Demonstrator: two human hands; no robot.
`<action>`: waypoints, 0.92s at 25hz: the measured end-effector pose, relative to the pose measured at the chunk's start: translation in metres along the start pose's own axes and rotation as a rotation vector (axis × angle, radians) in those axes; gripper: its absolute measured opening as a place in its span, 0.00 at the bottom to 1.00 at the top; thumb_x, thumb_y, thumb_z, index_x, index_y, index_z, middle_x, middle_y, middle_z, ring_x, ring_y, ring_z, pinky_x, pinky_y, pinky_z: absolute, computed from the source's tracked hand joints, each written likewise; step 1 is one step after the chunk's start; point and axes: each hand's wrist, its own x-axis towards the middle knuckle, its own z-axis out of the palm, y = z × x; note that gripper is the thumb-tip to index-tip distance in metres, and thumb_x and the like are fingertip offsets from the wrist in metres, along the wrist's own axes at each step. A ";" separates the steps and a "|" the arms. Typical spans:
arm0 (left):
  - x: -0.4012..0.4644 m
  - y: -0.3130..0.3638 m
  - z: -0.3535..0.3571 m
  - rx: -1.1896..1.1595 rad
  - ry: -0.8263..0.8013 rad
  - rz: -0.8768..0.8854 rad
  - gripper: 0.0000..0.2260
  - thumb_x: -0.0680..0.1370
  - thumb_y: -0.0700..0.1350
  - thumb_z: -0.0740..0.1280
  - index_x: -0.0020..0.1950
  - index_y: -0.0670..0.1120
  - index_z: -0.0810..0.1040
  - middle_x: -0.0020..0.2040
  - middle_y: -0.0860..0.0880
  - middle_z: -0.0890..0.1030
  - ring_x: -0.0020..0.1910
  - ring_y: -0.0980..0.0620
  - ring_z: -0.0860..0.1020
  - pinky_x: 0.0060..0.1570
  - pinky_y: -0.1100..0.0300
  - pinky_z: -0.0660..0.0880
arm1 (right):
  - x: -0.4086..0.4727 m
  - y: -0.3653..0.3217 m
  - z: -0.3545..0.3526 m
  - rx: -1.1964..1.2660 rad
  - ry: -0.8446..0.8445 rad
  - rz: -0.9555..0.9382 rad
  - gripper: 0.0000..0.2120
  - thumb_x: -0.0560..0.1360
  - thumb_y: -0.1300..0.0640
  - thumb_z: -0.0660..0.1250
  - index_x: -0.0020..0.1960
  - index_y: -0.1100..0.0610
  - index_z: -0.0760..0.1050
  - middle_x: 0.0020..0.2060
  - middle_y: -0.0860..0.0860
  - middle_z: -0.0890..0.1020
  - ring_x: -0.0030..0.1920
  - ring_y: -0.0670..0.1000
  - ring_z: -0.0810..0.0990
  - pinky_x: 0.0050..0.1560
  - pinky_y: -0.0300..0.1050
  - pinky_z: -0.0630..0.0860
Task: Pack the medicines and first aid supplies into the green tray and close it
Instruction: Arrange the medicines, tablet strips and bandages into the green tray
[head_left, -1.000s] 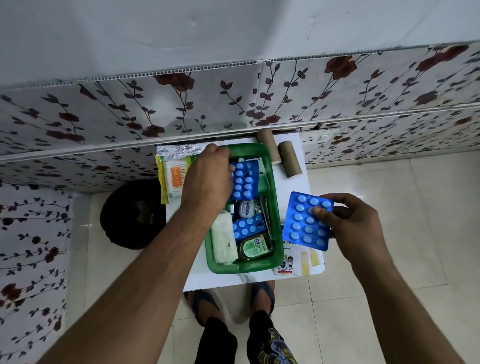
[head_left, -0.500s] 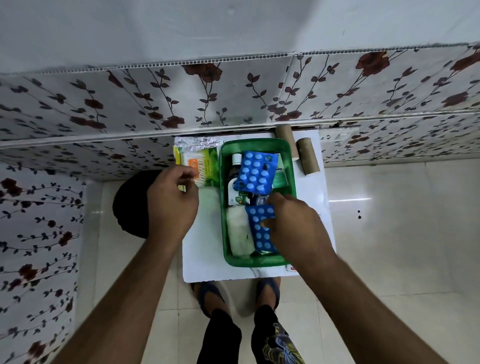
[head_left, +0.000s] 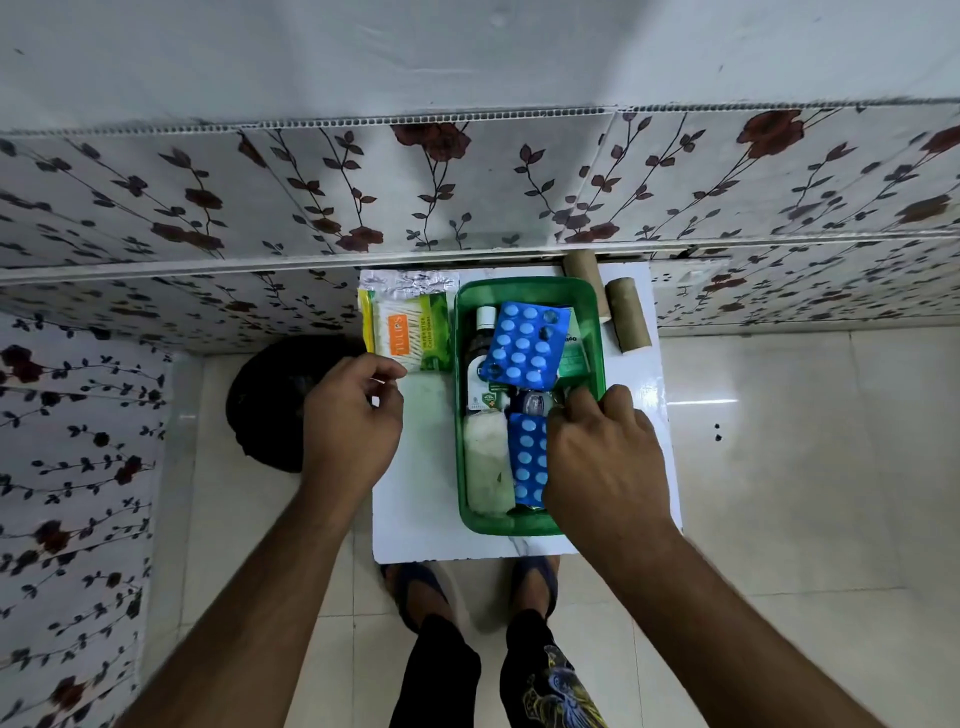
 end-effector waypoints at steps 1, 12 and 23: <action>0.002 0.000 -0.001 -0.003 -0.001 -0.010 0.10 0.75 0.35 0.65 0.47 0.48 0.82 0.43 0.48 0.83 0.39 0.53 0.80 0.38 0.64 0.72 | -0.001 0.001 -0.001 0.002 0.011 0.004 0.13 0.53 0.63 0.72 0.38 0.59 0.79 0.38 0.56 0.78 0.41 0.60 0.74 0.36 0.48 0.71; 0.082 -0.011 0.006 0.013 -0.048 -0.385 0.20 0.68 0.57 0.75 0.52 0.46 0.76 0.49 0.49 0.81 0.47 0.49 0.79 0.44 0.56 0.75 | 0.096 0.085 0.027 0.528 0.129 0.595 0.26 0.76 0.40 0.61 0.64 0.57 0.75 0.56 0.63 0.79 0.59 0.65 0.76 0.55 0.55 0.74; 0.066 0.006 -0.009 -0.065 -0.135 -0.464 0.21 0.64 0.57 0.75 0.47 0.42 0.83 0.45 0.44 0.86 0.46 0.43 0.83 0.53 0.43 0.78 | 0.108 0.090 0.030 0.701 0.061 0.695 0.26 0.78 0.39 0.52 0.54 0.56 0.80 0.46 0.57 0.84 0.49 0.60 0.79 0.42 0.46 0.68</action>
